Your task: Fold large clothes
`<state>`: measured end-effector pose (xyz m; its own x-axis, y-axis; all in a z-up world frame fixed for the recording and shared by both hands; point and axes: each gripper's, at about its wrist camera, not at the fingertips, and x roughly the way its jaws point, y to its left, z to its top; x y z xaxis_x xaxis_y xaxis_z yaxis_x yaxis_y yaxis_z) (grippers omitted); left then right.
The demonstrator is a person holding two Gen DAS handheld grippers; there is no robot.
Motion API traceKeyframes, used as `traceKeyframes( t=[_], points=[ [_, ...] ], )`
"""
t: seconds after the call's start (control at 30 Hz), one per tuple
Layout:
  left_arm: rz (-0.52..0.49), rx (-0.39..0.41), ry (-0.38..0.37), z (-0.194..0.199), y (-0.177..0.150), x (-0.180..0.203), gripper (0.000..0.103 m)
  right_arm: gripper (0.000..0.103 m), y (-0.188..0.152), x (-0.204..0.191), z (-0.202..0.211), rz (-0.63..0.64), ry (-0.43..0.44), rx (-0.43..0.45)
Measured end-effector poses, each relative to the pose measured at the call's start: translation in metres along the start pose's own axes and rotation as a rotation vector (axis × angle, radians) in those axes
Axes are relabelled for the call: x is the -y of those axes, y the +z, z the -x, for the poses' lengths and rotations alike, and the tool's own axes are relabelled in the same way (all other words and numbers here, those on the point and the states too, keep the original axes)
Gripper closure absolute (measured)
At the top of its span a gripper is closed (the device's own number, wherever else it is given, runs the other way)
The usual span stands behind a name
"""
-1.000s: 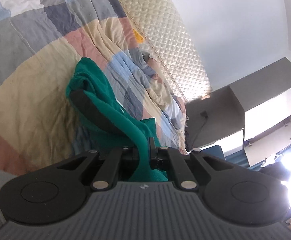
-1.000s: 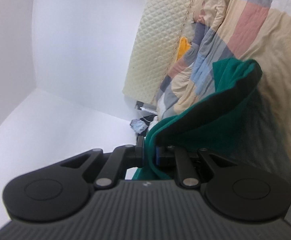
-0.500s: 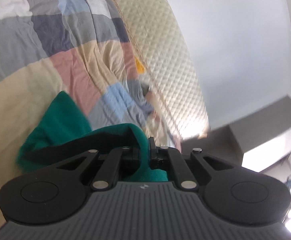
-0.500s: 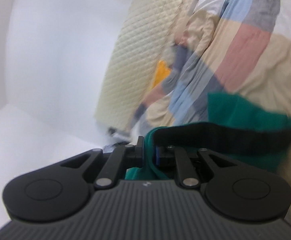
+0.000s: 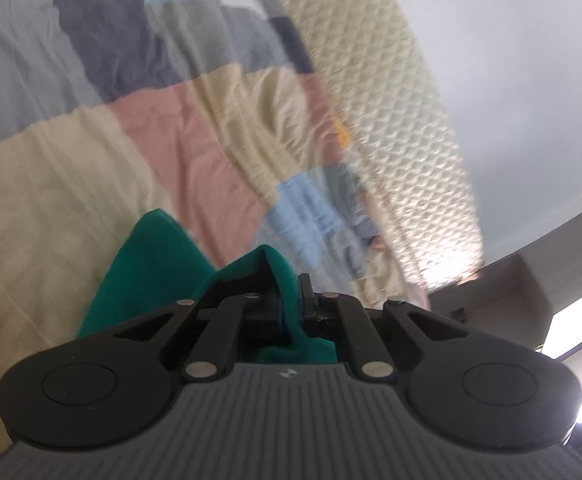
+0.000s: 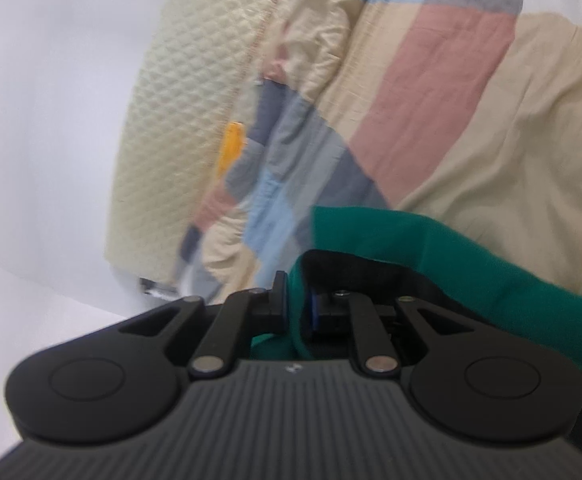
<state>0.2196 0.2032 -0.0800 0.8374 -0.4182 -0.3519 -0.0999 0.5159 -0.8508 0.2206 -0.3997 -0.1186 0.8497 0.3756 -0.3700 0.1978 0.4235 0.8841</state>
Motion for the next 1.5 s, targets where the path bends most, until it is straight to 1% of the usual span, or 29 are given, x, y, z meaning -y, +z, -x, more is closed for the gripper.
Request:
traceKeyframes(
  t=[0.07,0.13,0.27,0.33,0.4,0.43,0.47,0.53,0.57,0.6,0.67,0.7,0.73,0.8,0.87,0.9,0.97,1.03,1.1,1.13,1.2,1.27,1.3,1.37,1.4,1.43,1.5],
  points=[
    [0.013,-0.031,0.043,-0.020,0.000,-0.014,0.092,0.089,0.002,0.008,-0.019,-0.002,-0.056,-0.017],
    [0.013,-0.049,0.064,-0.036,0.000,-0.025,0.092,0.089,0.003,0.018,-0.033,-0.016,-0.100,-0.028],
    [0.026,-0.059,0.063,-0.045,0.001,-0.034,0.092,0.089,0.003,0.026,-0.041,-0.034,-0.104,-0.036],
    [-0.017,-0.061,0.070,-0.043,0.001,-0.025,0.092,0.089,0.003,0.026,-0.039,-0.040,-0.095,-0.041],
    [-0.053,-0.052,0.075,-0.036,-0.002,-0.016,0.089,0.087,0.003,0.022,-0.034,-0.024,-0.084,-0.042],
    [-0.068,-0.046,0.071,-0.033,-0.003,-0.011,0.078,0.087,0.003,0.019,-0.031,-0.007,-0.078,-0.044],
    [-0.083,-0.036,0.073,-0.026,-0.004,-0.004,0.055,0.086,0.002,0.015,-0.028,0.004,-0.076,-0.043],
    [-0.124,-0.008,0.068,-0.008,-0.007,0.009,0.031,0.080,0.001,0.010,-0.019,0.016,-0.063,-0.033],
    [-0.147,0.017,0.067,0.002,-0.009,0.016,0.029,0.078,0.000,0.008,-0.013,0.017,-0.063,-0.021],
    [-0.170,0.041,0.064,0.012,-0.012,0.022,0.029,0.072,-0.002,0.006,-0.005,0.010,-0.066,-0.005],
    [-0.200,0.056,0.060,0.030,-0.019,0.030,0.028,0.054,-0.005,0.006,0.011,-0.019,-0.058,0.025],
    [-0.214,0.061,0.063,0.038,-0.023,0.035,0.028,0.040,-0.007,0.006,0.021,-0.030,-0.068,0.043],
    [-0.231,0.064,0.070,0.046,-0.028,0.039,0.028,0.038,-0.009,0.004,0.031,-0.018,-0.080,0.054],
    [-0.290,0.054,0.068,0.061,-0.039,0.048,0.028,0.038,-0.011,-0.003,0.048,0.055,-0.092,0.064],
    [-0.338,0.022,0.068,0.071,-0.048,0.056,0.028,0.038,-0.016,-0.014,0.066,0.139,-0.096,0.083],
    [-0.366,0.009,0.065,0.076,-0.054,0.061,0.028,0.038,-0.019,-0.019,0.074,0.167,-0.087,0.092],
    [-0.433,-0.004,0.054,0.086,-0.065,0.071,0.028,0.038,-0.027,-0.030,0.086,0.225,-0.040,0.096],
    [-0.509,-0.015,0.042,0.094,-0.077,0.082,0.028,0.038,-0.040,-0.043,0.093,0.307,-0.004,0.069],
    [-0.568,-0.036,0.019,0.099,-0.088,0.092,0.028,0.038,-0.058,-0.055,0.097,0.410,0.005,0.046],
    [-0.589,-0.056,-0.002,0.100,-0.093,0.096,0.028,0.038,-0.070,-0.061,0.098,0.471,0.005,0.030],
    [-0.623,-0.121,-0.044,0.098,-0.104,0.103,0.028,0.039,-0.090,-0.070,0.097,0.555,-0.001,-0.008],
    [-0.667,-0.164,-0.060,0.093,-0.117,0.107,0.028,0.039,-0.109,-0.076,0.090,0.610,0.002,-0.063],
    [-0.676,-0.169,-0.041,0.088,-0.124,0.107,0.029,0.039,-0.118,-0.078,0.085,0.639,0.000,-0.095],
    [-0.685,-0.206,0.006,0.072,-0.134,0.103,0.029,0.042,-0.132,-0.081,0.075,0.703,-0.023,-0.136],
    [-0.693,-0.219,0.036,0.064,-0.138,0.099,0.029,0.047,-0.135,-0.080,0.068,0.726,-0.053,-0.148],
    [-0.708,-0.228,0.071,0.055,-0.141,0.095,0.029,0.054,-0.135,-0.077,0.061,0.731,-0.091,-0.152],
    [-0.734,-0.204,0.145,0.041,-0.146,0.087,0.029,0.056,-0.128,-0.072,0.052,0.716,-0.135,-0.134]
  ],
)
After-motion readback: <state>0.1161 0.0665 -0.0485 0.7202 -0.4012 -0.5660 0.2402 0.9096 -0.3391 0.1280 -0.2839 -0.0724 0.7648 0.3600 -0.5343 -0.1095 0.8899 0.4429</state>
